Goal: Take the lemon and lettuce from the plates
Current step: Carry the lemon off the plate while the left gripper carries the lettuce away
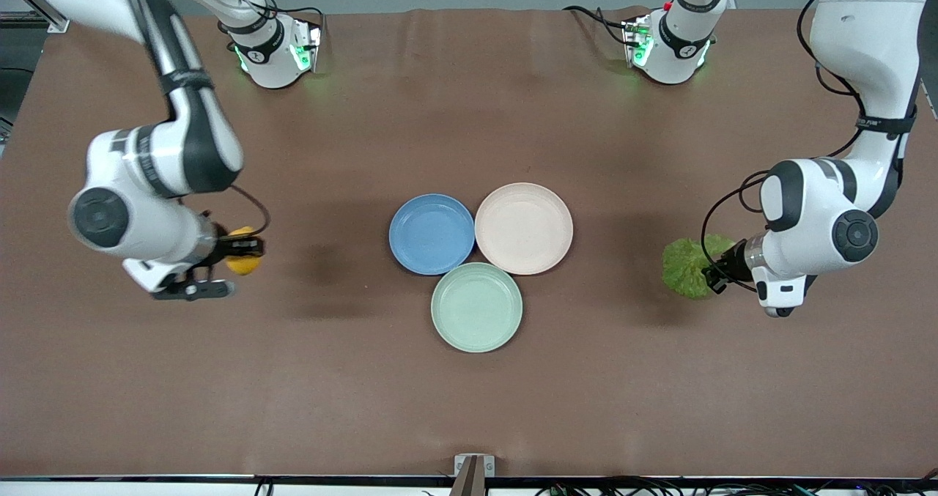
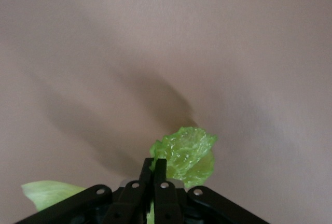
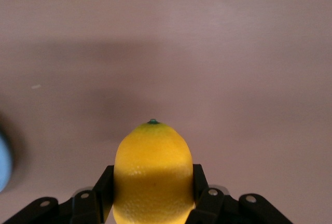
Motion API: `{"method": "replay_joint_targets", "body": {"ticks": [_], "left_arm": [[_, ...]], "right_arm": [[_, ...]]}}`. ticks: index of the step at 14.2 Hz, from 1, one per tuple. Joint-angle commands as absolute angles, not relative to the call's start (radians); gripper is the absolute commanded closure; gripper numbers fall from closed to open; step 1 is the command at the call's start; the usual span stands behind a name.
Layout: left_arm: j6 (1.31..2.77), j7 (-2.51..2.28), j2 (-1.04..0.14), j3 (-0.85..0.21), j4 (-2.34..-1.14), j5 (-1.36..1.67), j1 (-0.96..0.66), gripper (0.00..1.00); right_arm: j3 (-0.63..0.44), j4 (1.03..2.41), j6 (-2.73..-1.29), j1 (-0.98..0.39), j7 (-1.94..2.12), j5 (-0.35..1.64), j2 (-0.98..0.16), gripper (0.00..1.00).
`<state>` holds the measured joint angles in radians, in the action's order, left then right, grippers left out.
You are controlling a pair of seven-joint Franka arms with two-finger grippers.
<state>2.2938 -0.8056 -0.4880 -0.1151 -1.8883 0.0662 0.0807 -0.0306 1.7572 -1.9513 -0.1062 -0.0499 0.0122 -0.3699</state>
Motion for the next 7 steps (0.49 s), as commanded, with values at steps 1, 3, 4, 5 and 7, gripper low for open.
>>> {"method": "replay_joint_targets", "body": {"ticks": [1, 3, 4, 5, 7], "left_arm": [[2.376, -0.813, -0.515, -0.126, -1.907, 0.046, 0.1, 0.96], [2.373, -0.781, -0.517, -0.126, -1.901, 0.046, 0.103, 0.5], [2.37, -0.775, -0.512, -0.126, -1.901, 0.046, 0.095, 0.0], [2.359, -0.775, -0.5, -0.124, -1.893, 0.046, 0.094, 0.0], [2.237, -0.773, -0.447, -0.124, -1.864, 0.043, 0.097, 0.0]], "right_arm": [[-0.005, 1.891, -2.133, -0.019, -0.002, 0.006, -0.38, 0.7], [-0.005, 1.983, -2.285, 0.014, 0.006, -0.001, -0.397, 0.69], [-0.005, 2.009, -2.337, 0.02, 0.008, -0.005, -0.422, 0.69], [-0.005, 2.022, -2.374, 0.026, 0.008, -0.005, -0.443, 0.69], [-0.006, 2.029, -2.457, 0.038, 0.009, -0.005, -0.492, 0.68]]}}
